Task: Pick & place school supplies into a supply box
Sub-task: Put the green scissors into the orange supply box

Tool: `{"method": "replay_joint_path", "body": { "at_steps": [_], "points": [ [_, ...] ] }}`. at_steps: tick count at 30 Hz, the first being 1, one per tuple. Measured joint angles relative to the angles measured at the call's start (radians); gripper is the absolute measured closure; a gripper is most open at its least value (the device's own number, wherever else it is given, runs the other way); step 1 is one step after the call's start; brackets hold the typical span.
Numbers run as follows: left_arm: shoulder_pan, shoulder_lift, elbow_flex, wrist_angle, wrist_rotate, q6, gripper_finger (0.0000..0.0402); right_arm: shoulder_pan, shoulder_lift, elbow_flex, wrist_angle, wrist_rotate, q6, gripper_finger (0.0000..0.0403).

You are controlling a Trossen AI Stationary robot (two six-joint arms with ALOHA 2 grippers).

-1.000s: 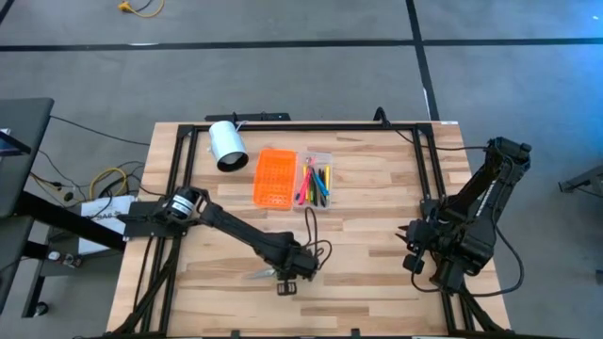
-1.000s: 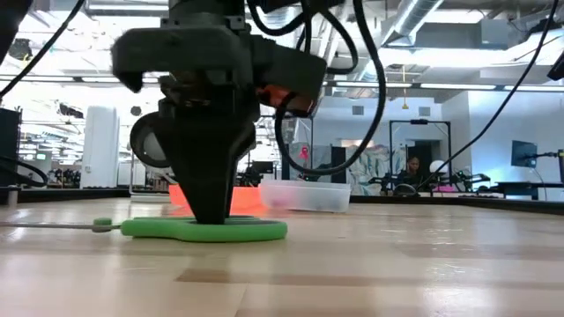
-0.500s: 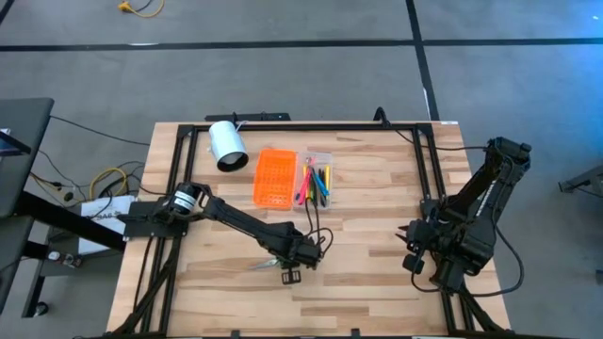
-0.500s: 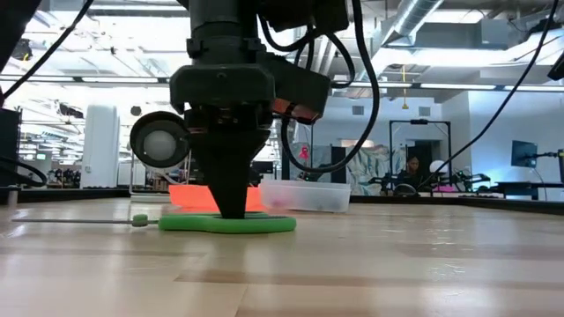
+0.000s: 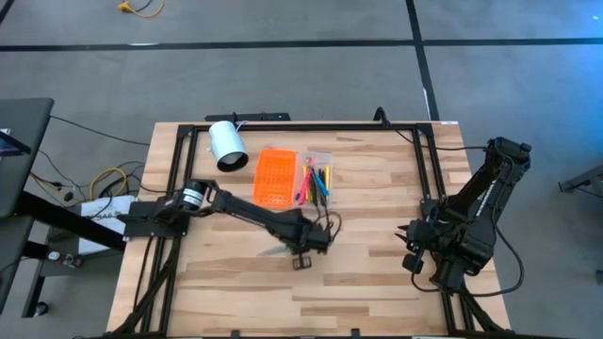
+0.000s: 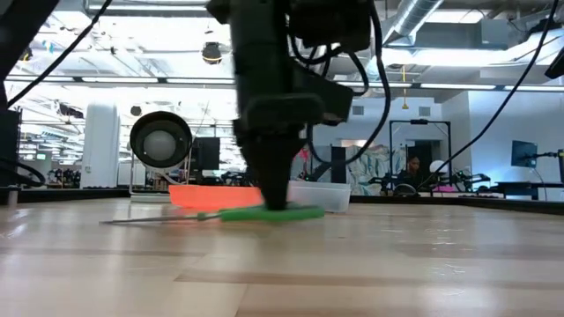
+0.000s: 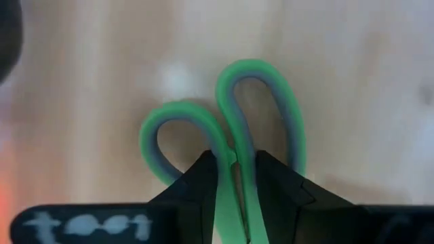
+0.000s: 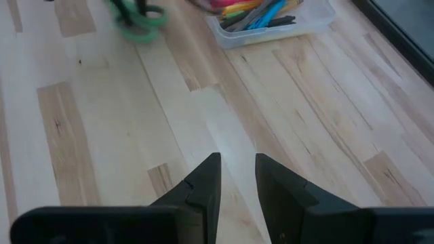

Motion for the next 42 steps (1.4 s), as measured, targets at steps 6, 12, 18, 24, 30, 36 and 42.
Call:
{"method": "replay_joint_path", "body": {
  "at_steps": [6,12,18,24,30,36,42],
  "points": [
    [0.054,0.000,0.066,-0.014,0.020,0.011,0.0330,0.000,0.000,0.000,-0.001,0.001,0.004,0.0317],
    [0.096,-0.002,0.128,-0.015,0.061,0.057,0.0330,0.000,0.000,0.000,-0.001,0.001,0.005,0.0317],
    [0.135,-0.003,0.191,-0.033,0.069,0.097,0.0330,0.000,0.000,0.000,-0.003,0.001,0.005,0.0317],
    [0.209,-0.006,0.249,-0.086,0.062,0.128,0.0330,0.000,0.000,-0.010,-0.004,0.001,0.008,0.0317],
    [0.326,-0.007,0.287,-0.072,0.055,0.098,0.0331,0.000,0.000,-0.034,0.000,0.000,0.069,0.0317],
    [0.445,-0.007,0.288,0.018,0.051,0.039,0.0331,0.003,0.000,-0.055,0.009,-0.008,0.145,0.0317],
    [0.520,-0.007,0.288,0.129,0.027,0.018,0.0331,0.002,0.000,-0.055,0.024,-0.008,0.146,0.0317]
  ]
}}
